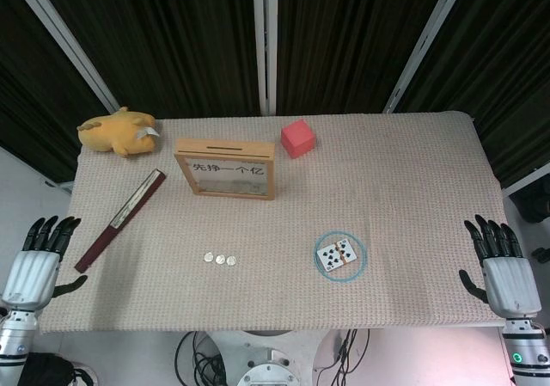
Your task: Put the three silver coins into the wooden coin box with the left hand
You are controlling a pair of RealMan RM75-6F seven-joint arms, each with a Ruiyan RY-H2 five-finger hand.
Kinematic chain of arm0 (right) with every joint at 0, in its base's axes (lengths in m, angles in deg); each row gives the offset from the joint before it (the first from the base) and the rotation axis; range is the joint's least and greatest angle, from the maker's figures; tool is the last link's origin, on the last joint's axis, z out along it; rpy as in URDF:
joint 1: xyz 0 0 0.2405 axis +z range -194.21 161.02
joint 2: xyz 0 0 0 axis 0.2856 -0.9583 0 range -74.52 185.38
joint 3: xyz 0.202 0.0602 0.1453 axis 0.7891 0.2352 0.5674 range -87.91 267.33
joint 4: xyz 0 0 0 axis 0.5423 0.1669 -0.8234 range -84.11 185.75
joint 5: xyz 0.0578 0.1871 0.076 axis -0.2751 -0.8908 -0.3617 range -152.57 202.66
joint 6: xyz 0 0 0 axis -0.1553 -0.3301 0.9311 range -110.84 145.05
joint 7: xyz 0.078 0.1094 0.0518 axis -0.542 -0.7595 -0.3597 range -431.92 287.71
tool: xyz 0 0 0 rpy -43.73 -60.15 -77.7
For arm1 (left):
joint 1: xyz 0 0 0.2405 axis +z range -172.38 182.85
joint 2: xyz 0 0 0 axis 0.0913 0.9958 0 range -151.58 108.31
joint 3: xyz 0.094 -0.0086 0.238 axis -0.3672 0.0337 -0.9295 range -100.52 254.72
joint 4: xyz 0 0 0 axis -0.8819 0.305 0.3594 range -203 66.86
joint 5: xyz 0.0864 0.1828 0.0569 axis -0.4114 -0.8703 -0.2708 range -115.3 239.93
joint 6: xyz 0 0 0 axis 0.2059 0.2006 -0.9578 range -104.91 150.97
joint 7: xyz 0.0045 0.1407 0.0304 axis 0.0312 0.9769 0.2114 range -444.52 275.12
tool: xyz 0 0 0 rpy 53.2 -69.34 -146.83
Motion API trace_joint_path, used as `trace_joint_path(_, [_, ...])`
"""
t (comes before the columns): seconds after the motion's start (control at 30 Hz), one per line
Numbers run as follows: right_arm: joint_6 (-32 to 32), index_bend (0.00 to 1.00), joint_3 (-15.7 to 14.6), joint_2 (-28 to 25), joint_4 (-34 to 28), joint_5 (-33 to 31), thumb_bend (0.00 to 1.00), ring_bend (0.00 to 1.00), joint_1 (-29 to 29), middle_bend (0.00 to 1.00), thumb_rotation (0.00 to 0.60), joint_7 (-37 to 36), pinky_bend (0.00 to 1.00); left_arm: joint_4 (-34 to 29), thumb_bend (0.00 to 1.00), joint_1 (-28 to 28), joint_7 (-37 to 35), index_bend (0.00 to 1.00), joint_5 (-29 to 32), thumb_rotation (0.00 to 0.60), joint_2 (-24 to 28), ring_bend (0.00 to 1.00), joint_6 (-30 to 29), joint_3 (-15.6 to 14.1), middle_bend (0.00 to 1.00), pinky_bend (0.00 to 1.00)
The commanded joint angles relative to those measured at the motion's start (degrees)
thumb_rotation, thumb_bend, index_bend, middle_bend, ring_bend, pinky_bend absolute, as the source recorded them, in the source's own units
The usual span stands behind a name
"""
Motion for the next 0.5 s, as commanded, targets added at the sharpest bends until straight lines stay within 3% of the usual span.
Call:
trace_joint_path(0.03, [0.2,0.00,0.0,0.0,0.0,-0.1,0.23,0.00,0.1,0.00,0.600,0.0,0.00,0.0,0.06,-0.1,0.1,0.09,0.0,0.600,-0.1,0.00,0.1,0.0,0.08,0.00])
trace_joint_path(0.5, [0.2,0.00,0.1,-0.2,0.5,-0.3,0.23,0.00,0.0,0.00,0.600,-1.0,0.00,-1.8,0.06,-0.5,-1.5,0.09,-1.7,0.600,0.1,0.00,0.0,-0.7,0.08,0.00])
